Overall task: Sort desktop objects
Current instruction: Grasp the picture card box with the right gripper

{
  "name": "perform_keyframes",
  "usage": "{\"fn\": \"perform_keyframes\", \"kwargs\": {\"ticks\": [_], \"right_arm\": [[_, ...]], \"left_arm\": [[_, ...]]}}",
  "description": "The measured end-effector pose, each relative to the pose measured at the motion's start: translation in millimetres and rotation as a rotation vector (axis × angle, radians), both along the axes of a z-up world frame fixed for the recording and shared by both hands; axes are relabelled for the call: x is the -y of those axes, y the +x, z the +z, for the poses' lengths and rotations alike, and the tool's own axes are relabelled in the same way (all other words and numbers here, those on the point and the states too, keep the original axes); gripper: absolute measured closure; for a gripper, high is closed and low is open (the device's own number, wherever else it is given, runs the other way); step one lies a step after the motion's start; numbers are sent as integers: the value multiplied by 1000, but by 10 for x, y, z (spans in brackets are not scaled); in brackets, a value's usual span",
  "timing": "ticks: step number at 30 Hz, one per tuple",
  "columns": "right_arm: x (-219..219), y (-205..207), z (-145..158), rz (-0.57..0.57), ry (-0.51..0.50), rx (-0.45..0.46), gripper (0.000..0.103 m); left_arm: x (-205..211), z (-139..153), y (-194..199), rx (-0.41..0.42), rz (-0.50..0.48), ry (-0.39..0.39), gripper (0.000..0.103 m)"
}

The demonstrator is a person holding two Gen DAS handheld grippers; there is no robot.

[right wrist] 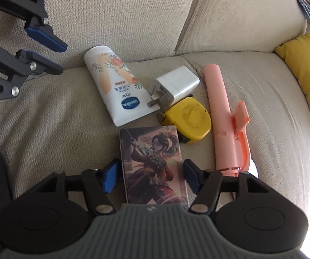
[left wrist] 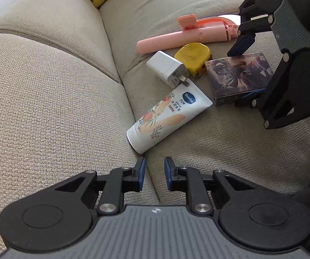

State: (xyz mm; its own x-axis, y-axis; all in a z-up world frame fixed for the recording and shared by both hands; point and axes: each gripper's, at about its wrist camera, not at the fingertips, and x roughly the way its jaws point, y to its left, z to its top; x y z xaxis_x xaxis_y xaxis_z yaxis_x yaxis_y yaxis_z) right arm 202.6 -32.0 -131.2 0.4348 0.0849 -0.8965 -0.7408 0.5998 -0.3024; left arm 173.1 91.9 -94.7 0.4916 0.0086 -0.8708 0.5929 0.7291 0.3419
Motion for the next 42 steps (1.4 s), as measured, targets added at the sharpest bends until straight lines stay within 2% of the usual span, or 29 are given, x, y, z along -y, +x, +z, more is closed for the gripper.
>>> {"fn": "perform_keyframes", "kwargs": {"ticks": [2, 4, 7, 9, 15, 18, 20, 28, 32, 34, 37, 42], "right_arm": [[64, 29, 52, -28, 27, -25, 39], [143, 72, 89, -59, 55, -63, 40], [247, 110, 125, -76, 83, -103, 39], [264, 106, 125, -58, 79, -98, 39], [278, -114, 253, 7, 43, 21, 35], [276, -276, 262, 38, 14, 67, 40], [247, -355, 206, 55, -21, 86, 44], [132, -554, -30, 93, -133, 182, 46], [34, -623, -132, 168, -193, 236, 51], [53, -567, -66, 155, -170, 208, 54], [154, -440, 126, 101, -92, 146, 63], [423, -132, 469, -28, 52, 34, 72]], "left_arm": [[19, 7, -23, 11, -18, 6, 80], [43, 7, -23, 18, -29, 7, 73], [74, -9, 14, 20, -34, 16, 72], [109, -46, 41, 22, -40, 33, 72], [181, -70, 6, 23, -69, 52, 72], [182, -68, -14, 22, -75, 54, 72], [182, -65, -25, 24, -76, 55, 72], [200, -39, -62, 16, -77, 46, 72], [201, -43, -55, 16, -76, 43, 72], [205, -29, -59, 18, -77, 44, 72], [240, -20, -57, 34, -92, 69, 72], [372, -128, -64, 75, -177, 198, 70]]}}
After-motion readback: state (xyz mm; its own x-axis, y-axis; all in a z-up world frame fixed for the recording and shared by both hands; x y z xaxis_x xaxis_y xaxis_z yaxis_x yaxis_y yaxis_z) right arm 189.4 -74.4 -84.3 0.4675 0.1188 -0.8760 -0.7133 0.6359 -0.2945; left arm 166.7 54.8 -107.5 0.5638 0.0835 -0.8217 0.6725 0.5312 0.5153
